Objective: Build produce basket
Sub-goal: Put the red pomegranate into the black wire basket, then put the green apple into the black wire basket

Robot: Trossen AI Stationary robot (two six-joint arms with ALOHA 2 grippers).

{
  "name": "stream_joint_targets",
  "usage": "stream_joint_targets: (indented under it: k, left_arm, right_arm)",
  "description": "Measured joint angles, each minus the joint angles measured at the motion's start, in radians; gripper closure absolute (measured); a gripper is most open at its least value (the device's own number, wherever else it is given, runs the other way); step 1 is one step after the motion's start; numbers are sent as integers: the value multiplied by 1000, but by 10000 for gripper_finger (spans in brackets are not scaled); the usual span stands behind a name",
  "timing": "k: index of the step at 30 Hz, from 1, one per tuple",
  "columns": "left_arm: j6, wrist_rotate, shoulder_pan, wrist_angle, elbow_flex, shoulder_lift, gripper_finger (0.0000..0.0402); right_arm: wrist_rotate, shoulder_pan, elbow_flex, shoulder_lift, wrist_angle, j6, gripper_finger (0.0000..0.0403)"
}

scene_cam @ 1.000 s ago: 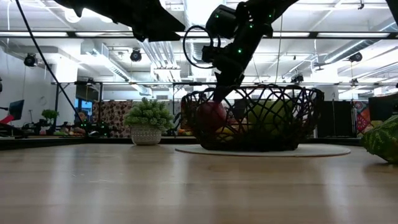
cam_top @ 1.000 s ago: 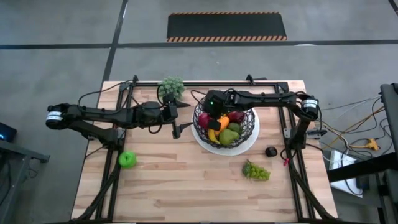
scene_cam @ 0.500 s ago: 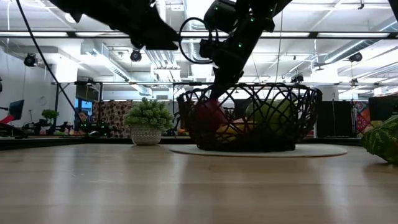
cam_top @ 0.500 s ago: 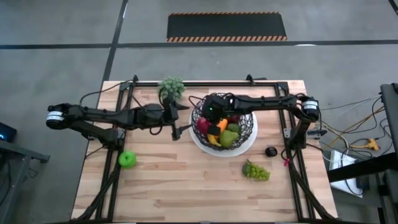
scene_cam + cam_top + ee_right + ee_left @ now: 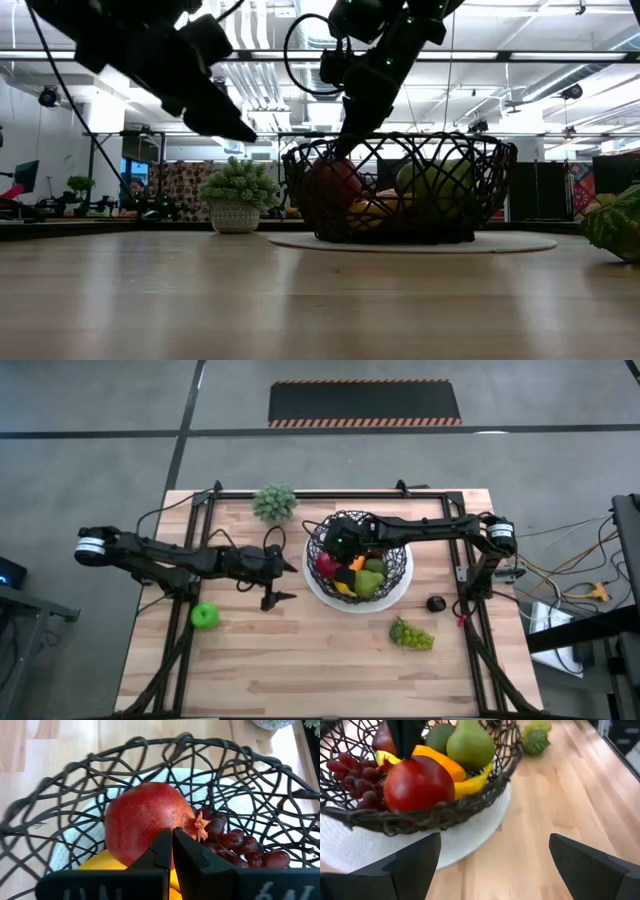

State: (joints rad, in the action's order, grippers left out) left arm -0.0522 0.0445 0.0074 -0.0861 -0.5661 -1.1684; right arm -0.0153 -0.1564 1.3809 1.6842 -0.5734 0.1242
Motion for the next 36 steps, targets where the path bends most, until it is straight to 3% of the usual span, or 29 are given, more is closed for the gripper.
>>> stream_joint_targets:
  k: [14,24,29,36]
  left_arm:
    - [-20,-263,2,-296,2,-202,47]
    - [-43,-293,0,-337,-20,-268,47]
    - [-46,-315,1,-339,-20,-267,47]
    - [-46,-316,2,-340,-18,-262,47]
  right_arm:
    - [-6,76,2,-4,1,-62,394]
    - [-10,83,-15,-1,29,-79,394]
    - [47,83,-26,1,29,-71,394]
    - [42,83,-57,2,32,-79,394]
